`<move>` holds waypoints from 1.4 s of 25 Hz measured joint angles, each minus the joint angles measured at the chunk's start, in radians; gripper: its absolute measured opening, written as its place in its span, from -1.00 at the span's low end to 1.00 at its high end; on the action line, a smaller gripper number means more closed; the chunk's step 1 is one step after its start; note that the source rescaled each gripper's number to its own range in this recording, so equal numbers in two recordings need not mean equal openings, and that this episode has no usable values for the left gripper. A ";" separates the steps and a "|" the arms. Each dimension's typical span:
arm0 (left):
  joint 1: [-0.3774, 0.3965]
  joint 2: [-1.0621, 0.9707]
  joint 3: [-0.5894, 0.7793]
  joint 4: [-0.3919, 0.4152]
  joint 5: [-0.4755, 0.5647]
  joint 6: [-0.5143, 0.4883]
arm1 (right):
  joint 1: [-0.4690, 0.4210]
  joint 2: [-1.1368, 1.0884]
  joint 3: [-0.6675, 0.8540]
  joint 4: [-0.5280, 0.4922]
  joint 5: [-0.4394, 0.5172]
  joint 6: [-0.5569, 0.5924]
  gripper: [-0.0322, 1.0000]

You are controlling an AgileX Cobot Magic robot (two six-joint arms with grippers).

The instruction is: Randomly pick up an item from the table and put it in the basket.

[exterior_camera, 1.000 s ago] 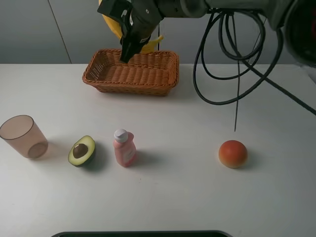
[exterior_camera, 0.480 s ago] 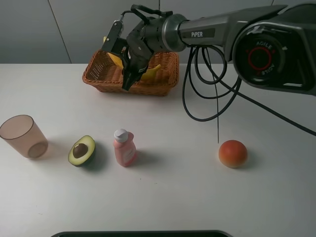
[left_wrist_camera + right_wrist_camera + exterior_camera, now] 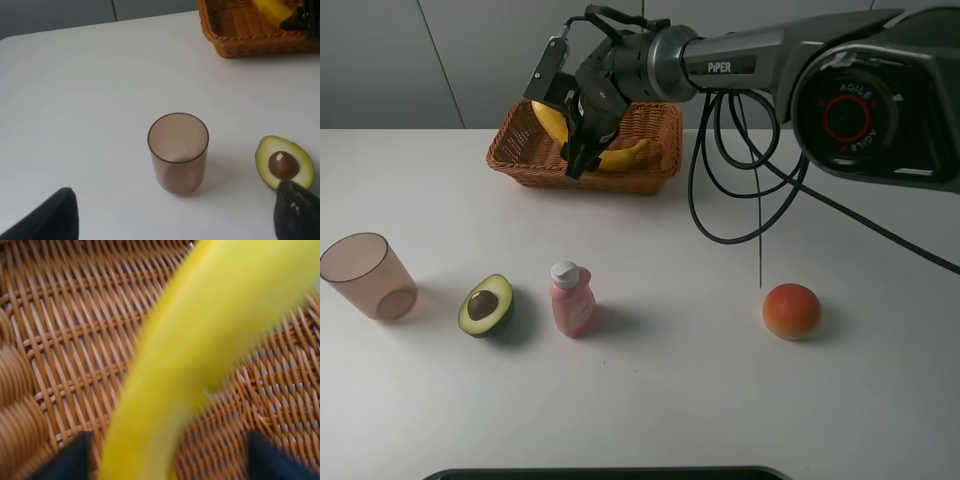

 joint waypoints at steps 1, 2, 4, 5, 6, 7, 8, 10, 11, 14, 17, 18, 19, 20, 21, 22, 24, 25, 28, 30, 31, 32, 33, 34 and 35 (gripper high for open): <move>0.000 0.000 0.000 0.000 0.000 0.000 | -0.001 0.000 -0.002 0.000 -0.002 -0.002 0.80; 0.000 0.000 0.000 0.000 0.000 0.000 | -0.001 0.000 -0.003 0.000 -0.010 -0.002 0.90; 0.000 0.000 0.000 0.000 0.000 0.000 | -0.001 0.000 -0.003 0.000 -0.020 -0.002 0.97; 0.000 0.000 0.000 0.000 0.000 0.000 | -0.001 0.000 -0.003 0.000 -0.023 -0.002 0.99; 0.000 0.000 0.000 0.000 0.000 0.000 | -0.001 0.000 -0.003 0.000 -0.024 -0.002 0.99; 0.000 0.000 0.000 0.000 0.000 0.000 | -0.001 0.000 -0.003 0.000 -0.024 -0.002 0.99; 0.000 0.000 0.000 0.000 0.000 0.000 | -0.001 0.000 -0.003 0.000 -0.024 -0.002 0.99; 0.000 0.000 0.000 0.000 0.000 0.000 | -0.001 0.000 -0.003 0.000 -0.024 -0.002 0.99; 0.000 0.000 0.000 0.000 0.000 0.000 | -0.001 0.000 -0.003 0.000 -0.024 -0.002 0.99; 0.000 0.000 0.000 0.000 0.000 0.000 | -0.001 0.000 -0.003 0.000 -0.024 -0.002 0.99; 0.000 0.000 0.000 0.000 0.000 0.000 | -0.001 0.000 -0.003 0.000 -0.024 -0.007 0.99; 0.000 0.000 0.000 0.000 0.000 0.000 | -0.001 0.000 -0.003 -0.002 -0.024 -0.009 0.99; 0.000 0.000 0.000 0.000 0.000 0.000 | -0.001 -0.003 -0.003 -0.007 -0.024 -0.012 0.99; 0.000 0.000 0.000 0.000 0.000 0.000 | -0.001 -0.004 -0.003 -0.014 -0.024 -0.012 0.99; 0.000 0.000 0.000 0.000 0.000 0.000 | -0.001 -0.011 -0.006 -0.021 -0.022 -0.014 0.99; 0.000 0.000 0.000 0.000 0.000 0.000 | -0.001 -0.020 -0.015 -0.025 -0.012 -0.014 0.99; 0.000 0.000 0.000 0.000 0.000 0.000 | -0.001 -0.042 -0.051 -0.029 0.026 -0.016 0.99; 0.000 0.000 0.000 0.000 0.000 0.000 | -0.005 -0.057 -0.074 -0.029 0.047 -0.018 0.99; 0.000 0.000 0.000 0.000 0.000 0.000 | -0.036 -0.114 -0.167 0.013 0.145 -0.023 0.99; 0.000 0.000 0.000 0.000 0.000 0.000 | -0.075 -0.166 -0.220 0.103 0.227 -0.039 0.99; 0.000 0.000 0.000 0.000 0.000 0.000 | -0.104 -0.192 -0.242 0.158 0.268 -0.053 0.99; 0.000 0.000 0.000 0.000 0.000 0.000 | -0.138 -0.225 -0.258 0.204 0.303 -0.069 0.99; 0.000 0.000 0.000 0.000 0.000 0.000 | -0.174 -0.259 -0.265 0.251 0.341 -0.078 0.99; 0.000 0.000 0.000 0.000 0.000 0.000 | -0.205 -0.288 -0.269 0.289 0.382 -0.087 0.99; 0.000 0.000 0.000 0.000 0.000 0.000 | -0.243 -0.322 -0.273 0.317 0.419 -0.095 0.99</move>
